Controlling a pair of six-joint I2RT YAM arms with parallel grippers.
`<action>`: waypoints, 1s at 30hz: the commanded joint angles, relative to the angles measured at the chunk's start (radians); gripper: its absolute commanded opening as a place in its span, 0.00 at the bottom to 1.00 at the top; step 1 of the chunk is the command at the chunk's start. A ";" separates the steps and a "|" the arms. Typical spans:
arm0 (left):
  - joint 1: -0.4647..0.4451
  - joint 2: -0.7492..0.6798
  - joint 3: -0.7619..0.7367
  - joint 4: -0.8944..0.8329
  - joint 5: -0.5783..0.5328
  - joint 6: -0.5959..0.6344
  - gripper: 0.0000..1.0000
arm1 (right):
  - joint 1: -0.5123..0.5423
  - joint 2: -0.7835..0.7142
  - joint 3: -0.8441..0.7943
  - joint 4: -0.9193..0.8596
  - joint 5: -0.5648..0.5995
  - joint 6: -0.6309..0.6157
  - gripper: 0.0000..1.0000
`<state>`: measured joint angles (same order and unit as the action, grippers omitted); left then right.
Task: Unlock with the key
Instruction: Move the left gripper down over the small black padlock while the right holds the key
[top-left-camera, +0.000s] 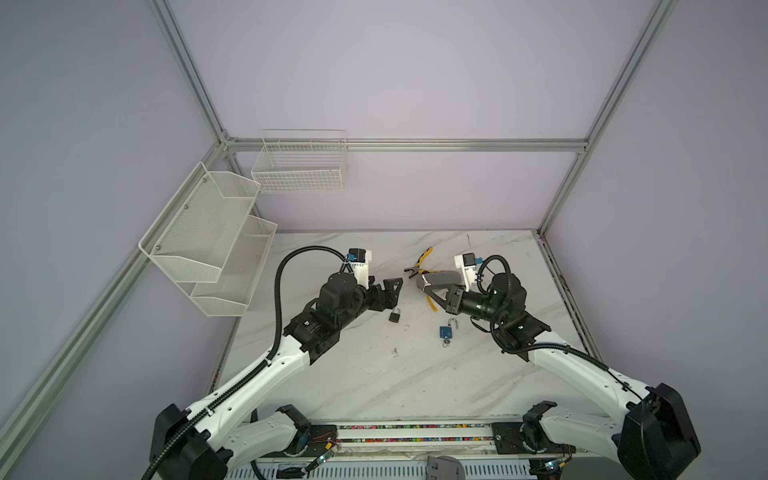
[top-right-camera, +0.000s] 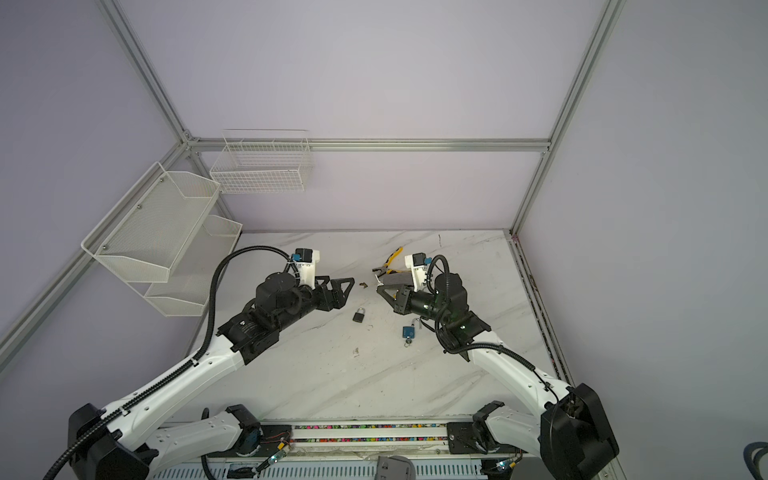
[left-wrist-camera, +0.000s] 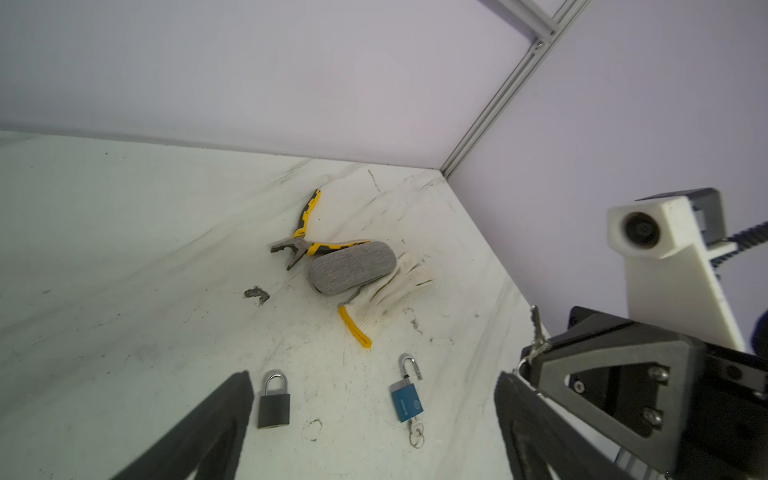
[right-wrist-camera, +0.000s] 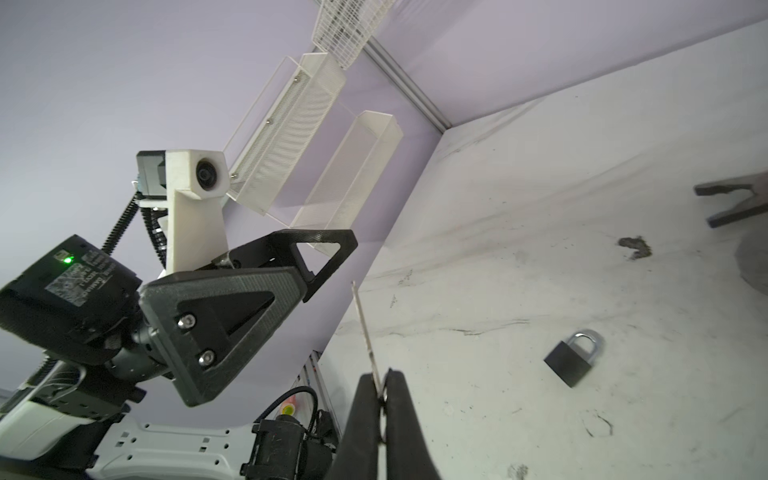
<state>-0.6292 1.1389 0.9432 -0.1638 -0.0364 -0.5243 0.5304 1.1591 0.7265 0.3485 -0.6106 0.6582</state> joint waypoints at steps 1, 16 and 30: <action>0.006 0.077 0.130 -0.118 -0.059 0.050 0.93 | -0.011 -0.027 -0.020 -0.127 0.047 -0.052 0.00; 0.022 0.564 0.385 -0.305 -0.115 0.123 0.86 | -0.100 0.006 -0.050 -0.188 0.043 -0.059 0.00; -0.019 0.815 0.525 -0.470 -0.145 0.028 0.74 | -0.124 0.033 -0.039 -0.194 0.037 -0.081 0.00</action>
<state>-0.6270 1.9472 1.3689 -0.5964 -0.1669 -0.4595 0.4129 1.1873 0.6693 0.1627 -0.5655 0.5957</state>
